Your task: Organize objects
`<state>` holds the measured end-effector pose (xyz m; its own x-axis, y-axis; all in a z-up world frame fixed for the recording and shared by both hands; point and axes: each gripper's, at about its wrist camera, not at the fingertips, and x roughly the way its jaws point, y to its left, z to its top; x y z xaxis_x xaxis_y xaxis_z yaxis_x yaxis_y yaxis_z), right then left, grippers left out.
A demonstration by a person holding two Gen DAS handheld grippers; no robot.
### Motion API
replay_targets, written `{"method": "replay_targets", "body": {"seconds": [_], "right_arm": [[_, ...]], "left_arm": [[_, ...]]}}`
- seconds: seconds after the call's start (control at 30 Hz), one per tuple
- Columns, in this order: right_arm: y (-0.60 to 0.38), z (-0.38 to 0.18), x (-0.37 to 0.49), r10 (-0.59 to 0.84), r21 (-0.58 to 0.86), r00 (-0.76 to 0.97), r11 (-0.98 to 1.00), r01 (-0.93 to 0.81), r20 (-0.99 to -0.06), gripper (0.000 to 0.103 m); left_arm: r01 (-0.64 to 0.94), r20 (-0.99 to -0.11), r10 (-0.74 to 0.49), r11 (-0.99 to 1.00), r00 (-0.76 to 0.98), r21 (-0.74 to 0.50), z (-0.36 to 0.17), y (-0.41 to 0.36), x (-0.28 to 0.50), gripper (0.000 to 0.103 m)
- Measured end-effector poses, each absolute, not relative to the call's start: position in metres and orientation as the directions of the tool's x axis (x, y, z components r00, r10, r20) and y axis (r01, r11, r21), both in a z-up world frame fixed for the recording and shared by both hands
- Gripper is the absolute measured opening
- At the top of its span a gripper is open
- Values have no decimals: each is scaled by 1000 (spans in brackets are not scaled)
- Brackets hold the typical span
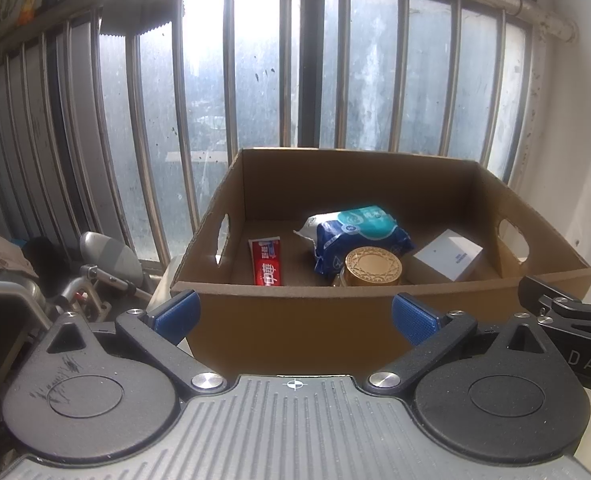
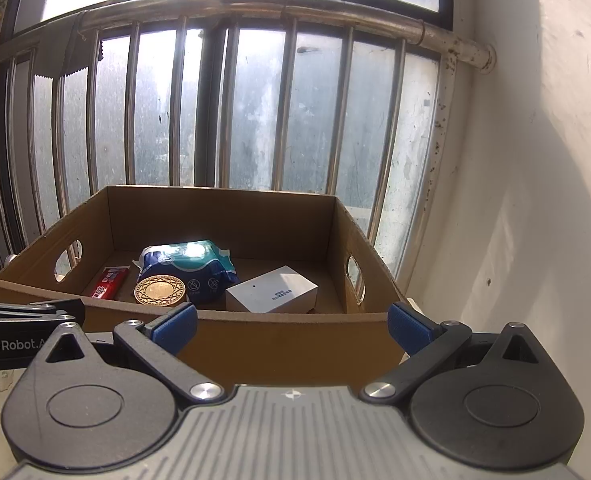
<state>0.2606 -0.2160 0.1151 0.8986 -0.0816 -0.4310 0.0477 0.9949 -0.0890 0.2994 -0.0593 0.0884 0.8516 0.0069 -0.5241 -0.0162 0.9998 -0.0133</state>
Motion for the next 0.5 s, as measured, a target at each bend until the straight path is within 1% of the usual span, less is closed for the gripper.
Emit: {"method": "replay_targets", "body": {"seconds": [0.5], "right_arm": [[-216,114,261,-81,-88,897,995,47,-435,103]], "left_arm": [[-21,-529,13,1000,848,-10,88,-59,299,102]]}}
